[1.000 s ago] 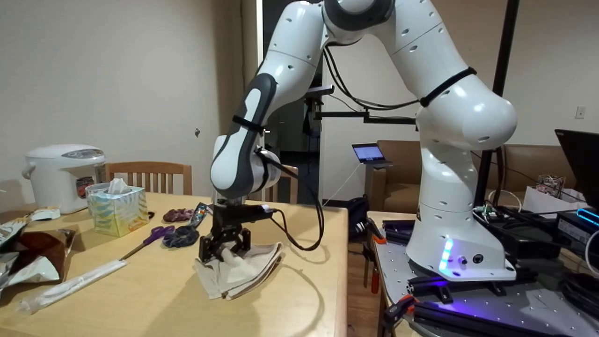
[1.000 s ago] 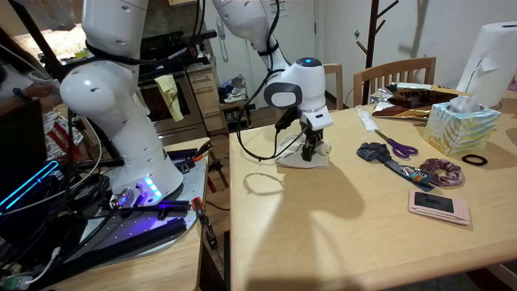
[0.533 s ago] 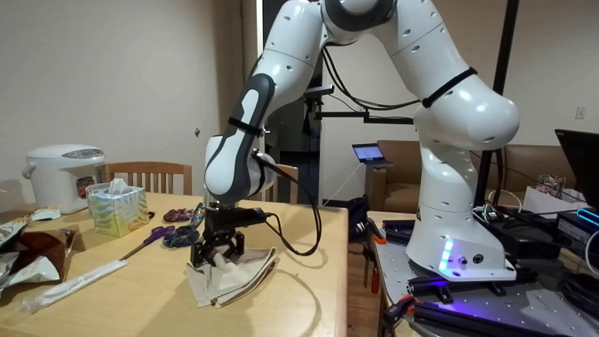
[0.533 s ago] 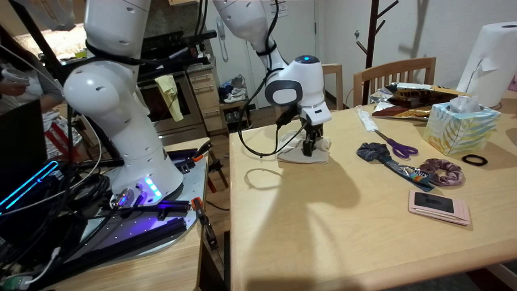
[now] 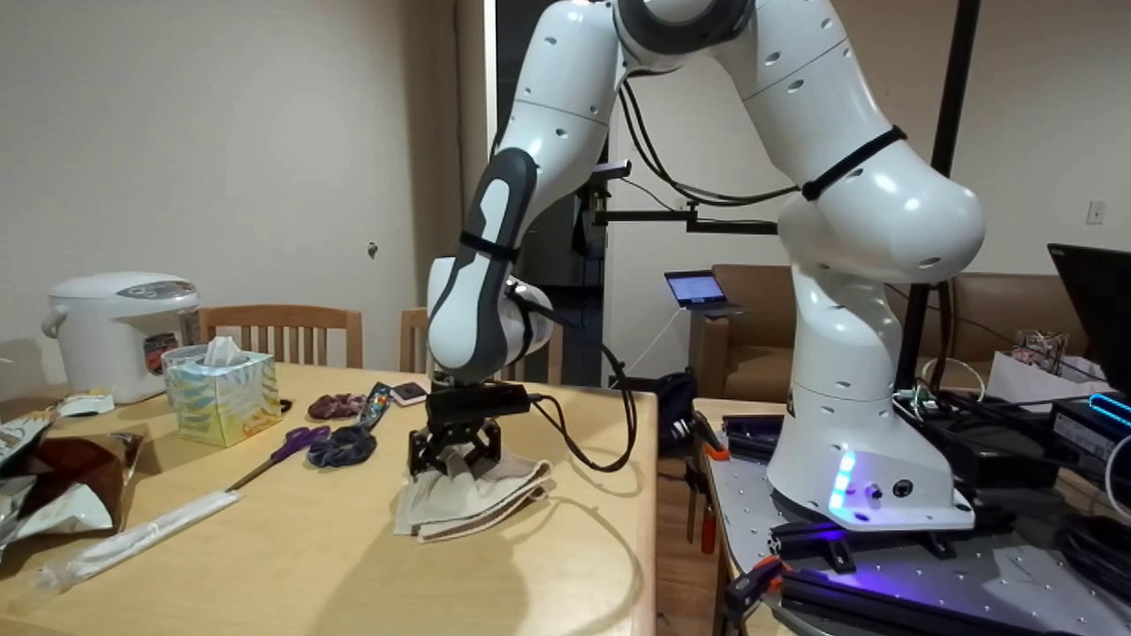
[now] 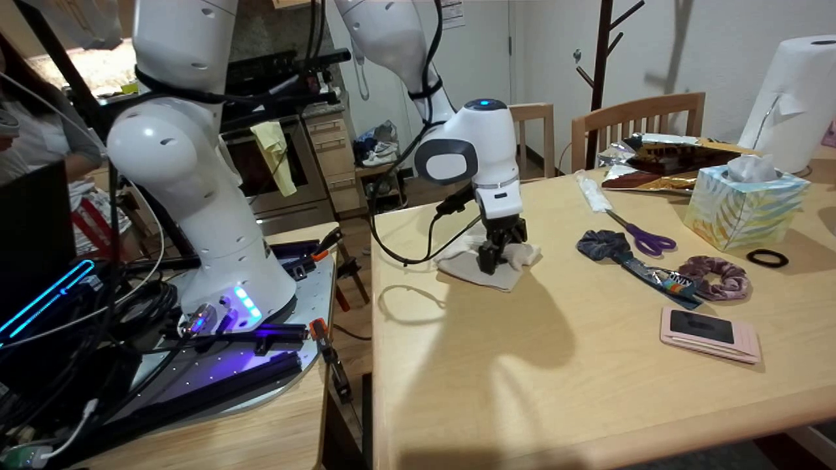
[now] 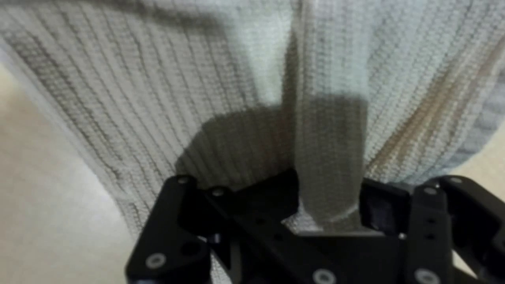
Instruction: Wipe the table with the towel
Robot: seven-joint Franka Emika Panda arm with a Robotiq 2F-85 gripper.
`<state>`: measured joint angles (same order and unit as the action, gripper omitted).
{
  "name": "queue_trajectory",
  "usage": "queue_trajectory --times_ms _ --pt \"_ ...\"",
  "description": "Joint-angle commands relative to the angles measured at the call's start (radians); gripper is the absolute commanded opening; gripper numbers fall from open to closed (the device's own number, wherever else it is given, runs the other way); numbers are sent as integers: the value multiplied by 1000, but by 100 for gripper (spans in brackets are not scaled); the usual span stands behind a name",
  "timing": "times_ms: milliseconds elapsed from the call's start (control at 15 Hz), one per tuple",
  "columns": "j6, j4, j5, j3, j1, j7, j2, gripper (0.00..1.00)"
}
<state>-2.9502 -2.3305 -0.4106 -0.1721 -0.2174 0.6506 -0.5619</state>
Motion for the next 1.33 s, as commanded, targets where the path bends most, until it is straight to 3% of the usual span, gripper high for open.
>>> queue_trajectory --times_ms 0,467,533,600,1133,1267 --pt "-12 -85 13 -15 4 59 50 5" --pt "-45 -141 17 -16 13 81 139 5" --pt "-39 -141 14 -8 21 78 149 43" --pt "-33 -142 15 -4 25 74 158 44" --pt "-51 -165 11 10 38 71 223 94" --pt "-56 -180 12 11 41 70 249 100"
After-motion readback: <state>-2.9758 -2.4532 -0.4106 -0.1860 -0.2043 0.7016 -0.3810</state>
